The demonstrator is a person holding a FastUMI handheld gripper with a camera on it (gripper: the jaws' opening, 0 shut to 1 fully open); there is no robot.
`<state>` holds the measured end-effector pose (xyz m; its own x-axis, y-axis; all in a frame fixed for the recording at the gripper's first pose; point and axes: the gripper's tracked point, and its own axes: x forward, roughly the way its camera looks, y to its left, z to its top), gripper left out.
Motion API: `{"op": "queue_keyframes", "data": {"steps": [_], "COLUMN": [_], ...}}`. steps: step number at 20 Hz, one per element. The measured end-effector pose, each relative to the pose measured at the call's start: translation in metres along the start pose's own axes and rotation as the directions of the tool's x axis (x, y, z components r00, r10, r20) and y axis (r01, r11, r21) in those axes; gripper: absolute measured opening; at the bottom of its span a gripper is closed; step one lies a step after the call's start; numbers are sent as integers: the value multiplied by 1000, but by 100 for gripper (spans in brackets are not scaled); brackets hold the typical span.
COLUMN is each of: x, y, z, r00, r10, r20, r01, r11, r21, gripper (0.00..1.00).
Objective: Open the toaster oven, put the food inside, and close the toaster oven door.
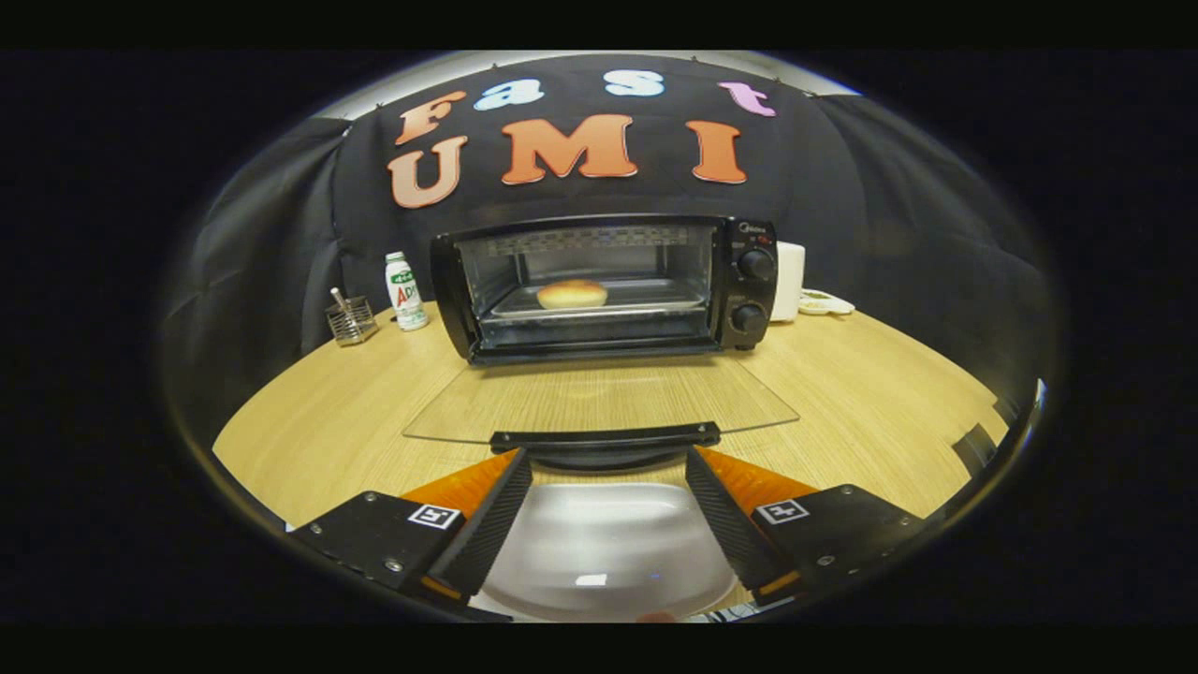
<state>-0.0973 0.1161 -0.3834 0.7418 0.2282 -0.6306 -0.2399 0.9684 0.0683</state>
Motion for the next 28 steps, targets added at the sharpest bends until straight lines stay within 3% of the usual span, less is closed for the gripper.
{"op": "queue_keyframes", "data": {"steps": [18, 28], "x": [13, 1], "y": [3, 7], "z": [12, 76], "r00": [1000, 993], "r10": [3, 13], "r20": [15, 116], "r01": [-2, -10], "r11": [999, 1000], "r21": [-32, -29], "gripper": [99, 99]}}
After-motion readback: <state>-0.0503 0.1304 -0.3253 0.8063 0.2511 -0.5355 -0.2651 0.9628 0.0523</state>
